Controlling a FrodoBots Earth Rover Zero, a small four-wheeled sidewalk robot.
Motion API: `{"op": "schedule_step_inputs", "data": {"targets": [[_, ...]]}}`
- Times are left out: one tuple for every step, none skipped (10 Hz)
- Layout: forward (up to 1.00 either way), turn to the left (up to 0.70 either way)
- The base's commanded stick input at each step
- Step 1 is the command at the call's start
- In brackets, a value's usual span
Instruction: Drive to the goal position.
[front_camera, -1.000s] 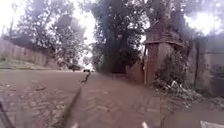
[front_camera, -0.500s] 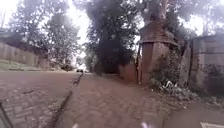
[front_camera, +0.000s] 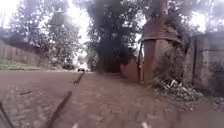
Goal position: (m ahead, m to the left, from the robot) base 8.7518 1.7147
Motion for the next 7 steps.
{"op": "schedule_step_inputs", "data": {"targets": [[0.3, 0.0], [0.3, 0.0], [0.3, 0.0], [0.3, 0.0], [0.3, 0.0], [0.3, 0.0], [0.3, 0.0]]}}
